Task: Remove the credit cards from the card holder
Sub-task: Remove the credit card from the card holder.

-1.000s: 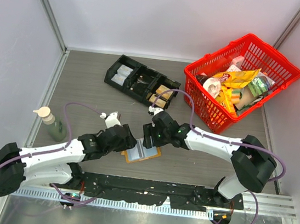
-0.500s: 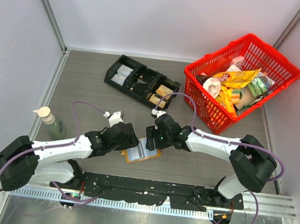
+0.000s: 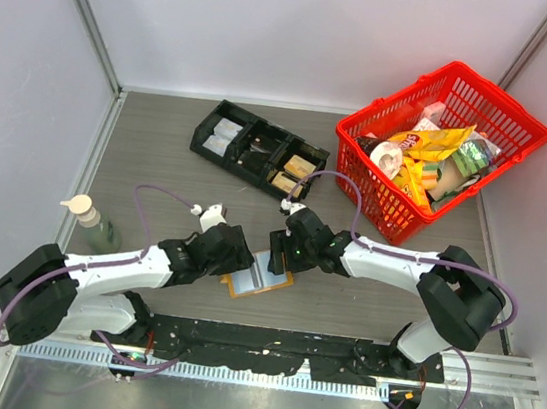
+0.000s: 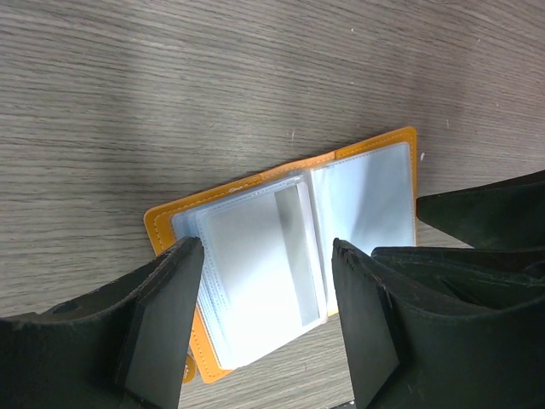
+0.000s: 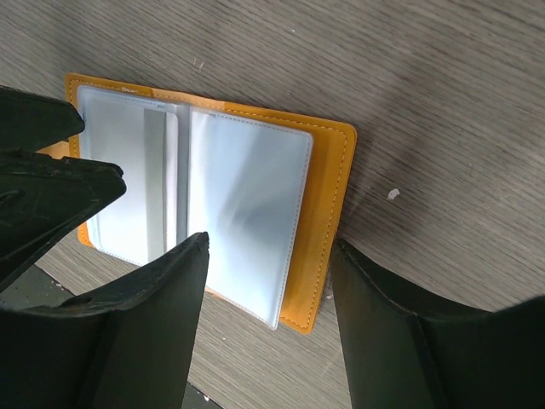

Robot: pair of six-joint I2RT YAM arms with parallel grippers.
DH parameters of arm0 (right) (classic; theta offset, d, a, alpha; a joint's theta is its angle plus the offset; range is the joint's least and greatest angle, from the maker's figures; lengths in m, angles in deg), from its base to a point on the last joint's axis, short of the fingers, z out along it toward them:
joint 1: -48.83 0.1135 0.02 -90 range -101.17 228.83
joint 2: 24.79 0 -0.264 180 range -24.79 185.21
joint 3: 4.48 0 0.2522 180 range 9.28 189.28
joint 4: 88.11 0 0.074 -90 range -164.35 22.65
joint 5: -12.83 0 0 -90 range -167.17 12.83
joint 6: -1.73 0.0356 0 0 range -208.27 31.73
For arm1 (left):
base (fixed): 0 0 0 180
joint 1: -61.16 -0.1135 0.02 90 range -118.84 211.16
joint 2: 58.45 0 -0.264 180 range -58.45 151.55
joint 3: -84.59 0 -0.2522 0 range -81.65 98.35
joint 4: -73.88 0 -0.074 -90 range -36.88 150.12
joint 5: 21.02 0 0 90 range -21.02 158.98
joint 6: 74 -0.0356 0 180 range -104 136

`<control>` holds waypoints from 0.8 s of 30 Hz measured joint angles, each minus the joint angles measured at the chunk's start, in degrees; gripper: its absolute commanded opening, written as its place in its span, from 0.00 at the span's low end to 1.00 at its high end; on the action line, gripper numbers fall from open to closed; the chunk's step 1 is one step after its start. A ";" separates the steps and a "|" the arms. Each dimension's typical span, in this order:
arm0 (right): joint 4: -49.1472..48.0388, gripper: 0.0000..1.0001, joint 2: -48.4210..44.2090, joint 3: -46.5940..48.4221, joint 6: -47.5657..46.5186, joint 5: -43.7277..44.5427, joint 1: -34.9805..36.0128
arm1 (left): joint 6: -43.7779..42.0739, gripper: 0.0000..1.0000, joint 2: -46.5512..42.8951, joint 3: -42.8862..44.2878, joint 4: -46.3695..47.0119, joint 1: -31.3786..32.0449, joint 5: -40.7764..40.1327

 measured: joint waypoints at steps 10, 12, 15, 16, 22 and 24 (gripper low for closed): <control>-0.50 0.63 0.02 -0.11 0.15 -0.37 -0.13 | 0.00 0.66 0.17 0.26 -0.70 0.00 -0.09; -0.57 0.63 0.02 -0.11 0.15 -0.48 -0.17 | 0.00 0.66 0.17 0.46 -0.76 -0.02 -0.07; -0.74 0.63 0.02 -0.13 0.15 -0.59 -0.22 | -0.02 0.64 0.17 0.66 -0.79 -0.02 -0.02; -0.74 0.63 0.02 -0.13 0.15 -0.63 -0.22 | -0.02 0.64 0.17 0.72 -0.81 -0.02 0.02; -0.96 0.63 0.02 -0.48 0.17 -0.92 -0.22 | -0.09 0.62 0.09 1.36 -0.79 -0.02 0.57; -0.98 0.63 0.02 -0.63 0.17 -1.01 -0.24 | -0.09 0.62 -0.33 1.57 -0.68 -0.02 0.85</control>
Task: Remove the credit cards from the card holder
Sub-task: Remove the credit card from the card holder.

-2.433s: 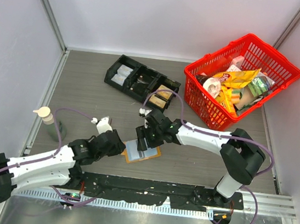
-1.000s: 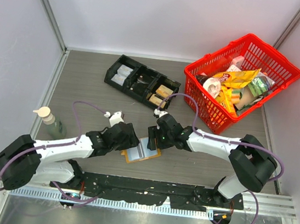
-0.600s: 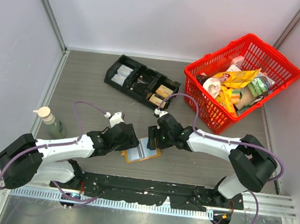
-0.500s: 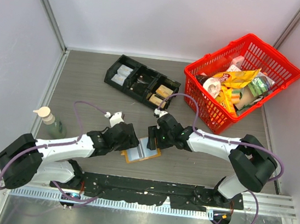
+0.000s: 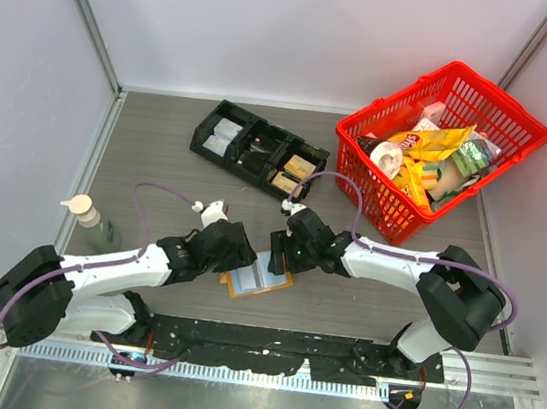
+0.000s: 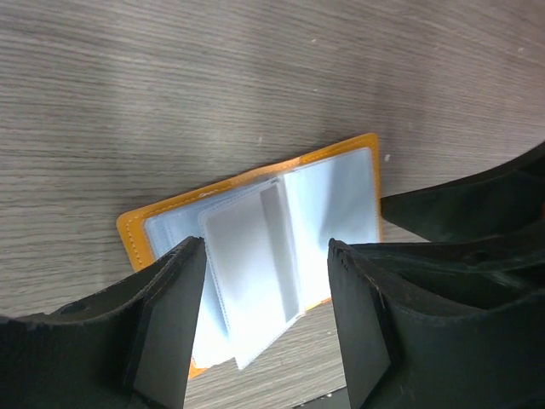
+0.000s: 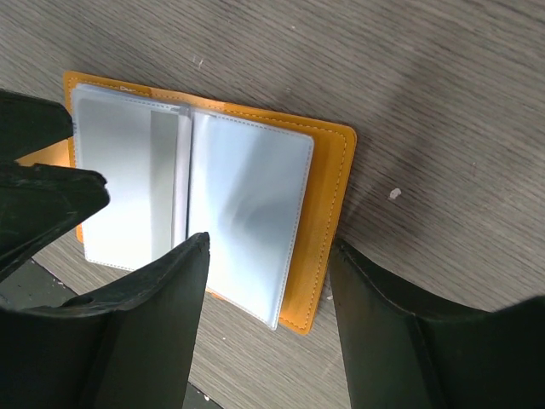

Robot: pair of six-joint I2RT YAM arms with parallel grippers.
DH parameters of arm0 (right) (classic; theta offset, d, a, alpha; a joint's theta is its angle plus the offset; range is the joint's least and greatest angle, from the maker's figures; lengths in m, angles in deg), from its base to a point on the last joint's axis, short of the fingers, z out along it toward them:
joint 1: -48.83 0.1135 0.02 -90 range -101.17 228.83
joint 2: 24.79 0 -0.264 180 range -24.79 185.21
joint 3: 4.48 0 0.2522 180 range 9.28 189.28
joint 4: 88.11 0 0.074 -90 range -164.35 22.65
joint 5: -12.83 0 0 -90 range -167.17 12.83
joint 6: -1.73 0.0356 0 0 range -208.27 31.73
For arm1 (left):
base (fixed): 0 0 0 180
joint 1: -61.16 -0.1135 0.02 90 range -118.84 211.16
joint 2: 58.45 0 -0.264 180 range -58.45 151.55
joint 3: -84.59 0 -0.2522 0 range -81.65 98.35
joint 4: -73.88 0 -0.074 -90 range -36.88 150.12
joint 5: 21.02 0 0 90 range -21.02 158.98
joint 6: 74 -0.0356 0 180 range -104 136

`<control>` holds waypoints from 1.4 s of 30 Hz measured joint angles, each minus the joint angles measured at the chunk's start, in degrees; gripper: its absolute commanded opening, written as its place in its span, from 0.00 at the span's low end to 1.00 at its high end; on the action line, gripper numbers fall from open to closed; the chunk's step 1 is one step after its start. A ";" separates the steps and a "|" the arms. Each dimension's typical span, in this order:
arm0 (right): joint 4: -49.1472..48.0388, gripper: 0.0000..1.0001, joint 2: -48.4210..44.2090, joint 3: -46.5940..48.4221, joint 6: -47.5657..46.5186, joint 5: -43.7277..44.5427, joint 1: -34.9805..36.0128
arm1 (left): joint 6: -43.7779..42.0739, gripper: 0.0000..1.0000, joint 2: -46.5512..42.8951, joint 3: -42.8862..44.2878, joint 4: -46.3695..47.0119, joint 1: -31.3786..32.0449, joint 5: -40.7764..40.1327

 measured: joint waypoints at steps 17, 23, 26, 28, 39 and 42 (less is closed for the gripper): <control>-0.68 0.60 -13.75 -5.20 1.51 10.36 0.00 | -0.52 0.61 7.78 7.58 10.23 0.00 7.54; -2.69 0.53 -20.90 -8.35 1.27 12.39 -0.17 | -0.61 0.61 11.30 8.66 13.38 -0.15 9.05; -4.61 0.47 -19.74 -8.61 1.25 10.82 -0.20 | -0.61 0.59 8.63 7.98 13.40 -0.66 8.81; -6.80 0.44 -17.77 -8.68 1.33 8.74 -0.24 | -0.57 0.57 5.07 6.67 13.29 -1.16 8.74; -15.96 0.27 -8.72 -10.25 3.26 -0.42 -2.16 | 2.08 0.42 -0.33 -2.80 13.57 -2.03 10.45; -17.44 0.23 -6.93 -11.02 3.87 -1.99 -3.41 | 2.95 0.41 2.47 -3.34 14.60 -2.03 11.93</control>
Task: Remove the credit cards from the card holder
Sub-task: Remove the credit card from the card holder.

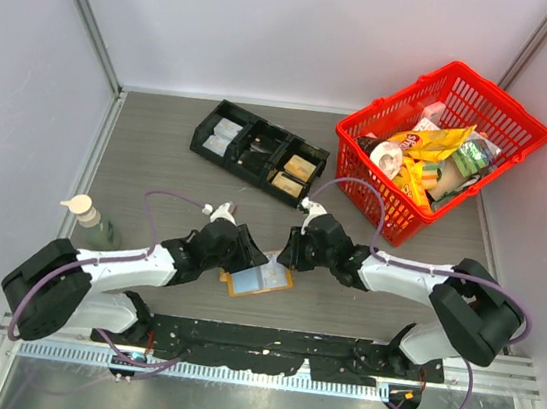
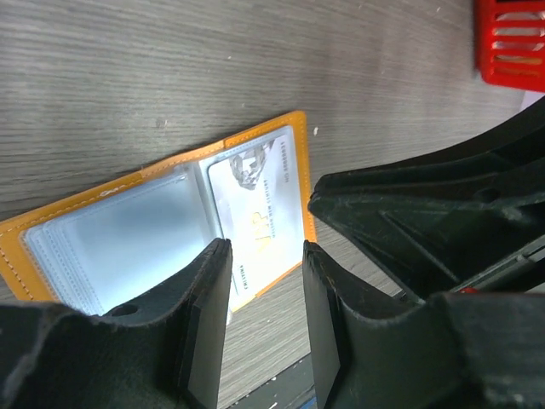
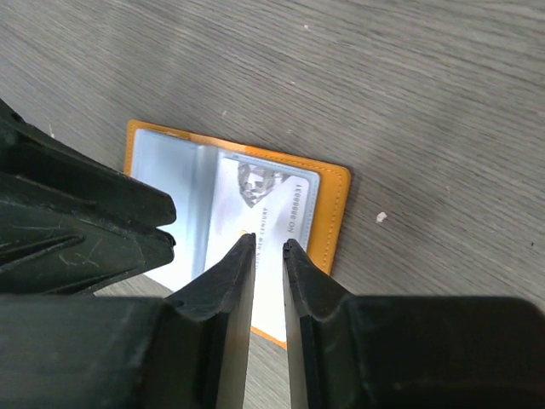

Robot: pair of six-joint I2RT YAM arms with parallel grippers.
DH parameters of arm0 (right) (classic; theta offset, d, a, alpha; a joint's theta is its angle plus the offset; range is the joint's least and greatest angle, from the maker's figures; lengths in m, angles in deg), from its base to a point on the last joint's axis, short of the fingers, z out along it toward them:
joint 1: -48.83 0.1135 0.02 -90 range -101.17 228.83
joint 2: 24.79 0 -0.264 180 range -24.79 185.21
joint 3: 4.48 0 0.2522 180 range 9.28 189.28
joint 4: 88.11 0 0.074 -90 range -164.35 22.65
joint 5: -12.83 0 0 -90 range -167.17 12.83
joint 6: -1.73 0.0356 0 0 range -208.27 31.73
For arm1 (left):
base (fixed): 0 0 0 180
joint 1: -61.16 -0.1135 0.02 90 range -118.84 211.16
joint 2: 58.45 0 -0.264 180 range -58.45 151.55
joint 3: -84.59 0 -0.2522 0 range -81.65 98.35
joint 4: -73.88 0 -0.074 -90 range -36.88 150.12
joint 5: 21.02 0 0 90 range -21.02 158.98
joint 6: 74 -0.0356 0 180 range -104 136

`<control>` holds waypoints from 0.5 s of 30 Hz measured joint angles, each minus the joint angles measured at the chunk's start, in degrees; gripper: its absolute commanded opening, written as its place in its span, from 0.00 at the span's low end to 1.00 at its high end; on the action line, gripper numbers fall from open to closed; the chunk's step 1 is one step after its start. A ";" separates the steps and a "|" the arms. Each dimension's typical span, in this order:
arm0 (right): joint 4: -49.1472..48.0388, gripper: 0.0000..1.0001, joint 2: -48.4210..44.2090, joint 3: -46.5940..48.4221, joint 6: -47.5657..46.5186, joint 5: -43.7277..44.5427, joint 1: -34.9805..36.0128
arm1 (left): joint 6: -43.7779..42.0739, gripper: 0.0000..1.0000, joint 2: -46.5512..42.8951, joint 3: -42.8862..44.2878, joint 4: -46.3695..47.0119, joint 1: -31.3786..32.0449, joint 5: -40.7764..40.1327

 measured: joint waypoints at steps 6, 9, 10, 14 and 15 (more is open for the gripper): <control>-2.56 0.17 3.19 -1.49 1.01 -2.78 -1.88 | 0.50 0.37 5.01 -0.33 2.64 0.00 1.99; -3.74 0.16 4.66 -2.08 1.55 -4.26 -2.49 | 0.63 0.35 5.40 -0.70 3.17 0.00 2.14; -4.13 0.16 4.81 -2.14 1.73 -4.72 -2.58 | 0.68 0.34 5.40 -0.94 3.52 0.00 2.14; -5.68 0.15 5.57 -2.40 2.12 -6.21 -2.93 | 1.25 0.34 5.40 -1.95 4.24 0.00 2.14; -6.08 0.15 5.70 -2.51 2.19 -6.47 -2.97 | 1.44 0.34 5.42 -2.14 4.57 0.00 2.16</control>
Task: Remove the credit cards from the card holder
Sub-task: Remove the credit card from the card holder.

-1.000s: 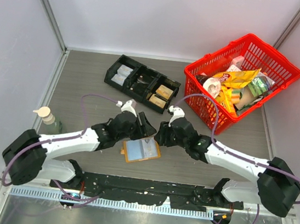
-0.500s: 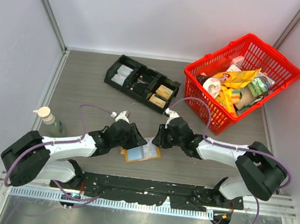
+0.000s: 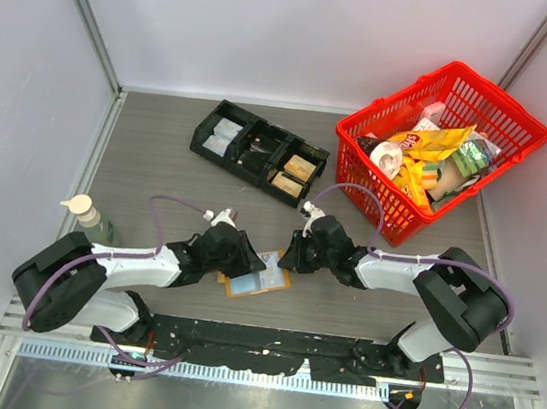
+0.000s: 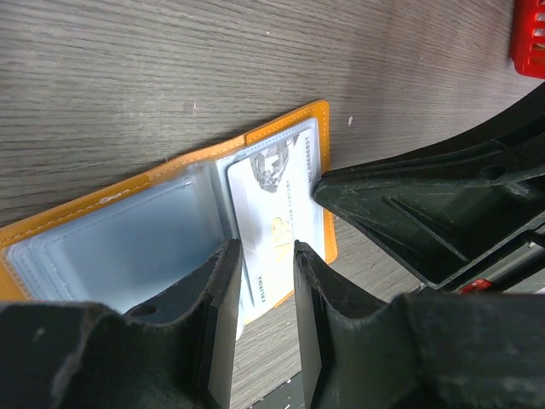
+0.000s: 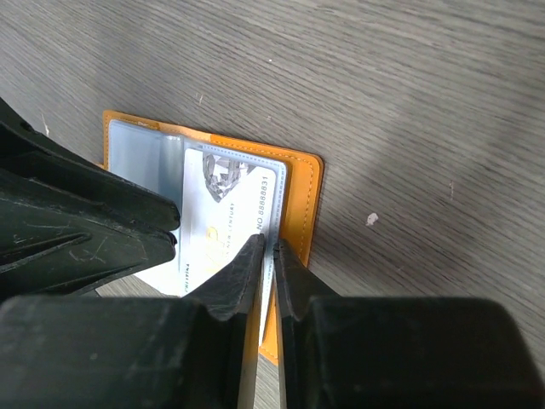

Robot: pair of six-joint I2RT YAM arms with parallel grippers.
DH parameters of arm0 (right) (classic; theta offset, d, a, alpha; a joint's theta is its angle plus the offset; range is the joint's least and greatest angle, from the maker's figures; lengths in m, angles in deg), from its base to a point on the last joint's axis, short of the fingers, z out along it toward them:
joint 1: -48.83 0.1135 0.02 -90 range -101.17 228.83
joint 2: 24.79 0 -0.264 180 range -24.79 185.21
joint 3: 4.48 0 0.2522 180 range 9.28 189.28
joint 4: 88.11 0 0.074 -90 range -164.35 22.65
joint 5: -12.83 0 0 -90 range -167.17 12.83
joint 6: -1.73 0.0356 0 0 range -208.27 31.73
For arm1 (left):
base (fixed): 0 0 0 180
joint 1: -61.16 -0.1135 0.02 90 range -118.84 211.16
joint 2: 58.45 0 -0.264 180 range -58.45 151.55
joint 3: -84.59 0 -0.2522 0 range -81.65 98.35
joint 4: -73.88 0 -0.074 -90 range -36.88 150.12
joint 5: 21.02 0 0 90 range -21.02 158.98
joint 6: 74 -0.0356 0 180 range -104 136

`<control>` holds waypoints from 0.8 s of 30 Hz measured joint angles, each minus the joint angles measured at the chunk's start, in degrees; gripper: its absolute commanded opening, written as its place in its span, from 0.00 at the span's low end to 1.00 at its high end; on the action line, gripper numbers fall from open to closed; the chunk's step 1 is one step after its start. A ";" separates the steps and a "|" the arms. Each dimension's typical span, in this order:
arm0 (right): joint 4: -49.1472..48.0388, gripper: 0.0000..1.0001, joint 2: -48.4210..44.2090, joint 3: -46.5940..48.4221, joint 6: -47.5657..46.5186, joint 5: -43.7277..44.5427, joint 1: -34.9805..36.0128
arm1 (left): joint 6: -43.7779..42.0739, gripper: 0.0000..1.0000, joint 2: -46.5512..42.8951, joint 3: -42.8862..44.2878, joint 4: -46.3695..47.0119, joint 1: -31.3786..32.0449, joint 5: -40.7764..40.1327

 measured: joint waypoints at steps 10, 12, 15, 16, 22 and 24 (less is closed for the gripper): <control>-1.38 0.15 0.22 -0.59 0.72 -1.05 -0.52 | 1.73 0.39 2.08 -0.24 2.47 -0.52 0.74; -1.40 0.15 0.22 -0.61 0.81 -1.07 -0.57 | 1.99 0.39 2.10 -0.24 2.56 -0.61 0.87; -1.46 0.15 0.24 -0.63 0.85 -1.11 -0.57 | 2.14 0.37 2.10 -0.24 2.80 -0.63 0.90; -1.49 0.15 0.26 -0.63 0.85 -1.16 -0.57 | 2.19 0.36 2.10 -0.31 3.17 -0.66 1.14; -1.75 0.15 0.50 -0.63 1.07 -1.66 -0.74 | 4.26 0.32 2.05 -2.62 7.41 -0.85 2.25; -1.86 0.15 0.57 -0.66 1.18 -1.73 -0.74 | 5.31 0.30 1.60 -3.91 9.18 -0.96 2.23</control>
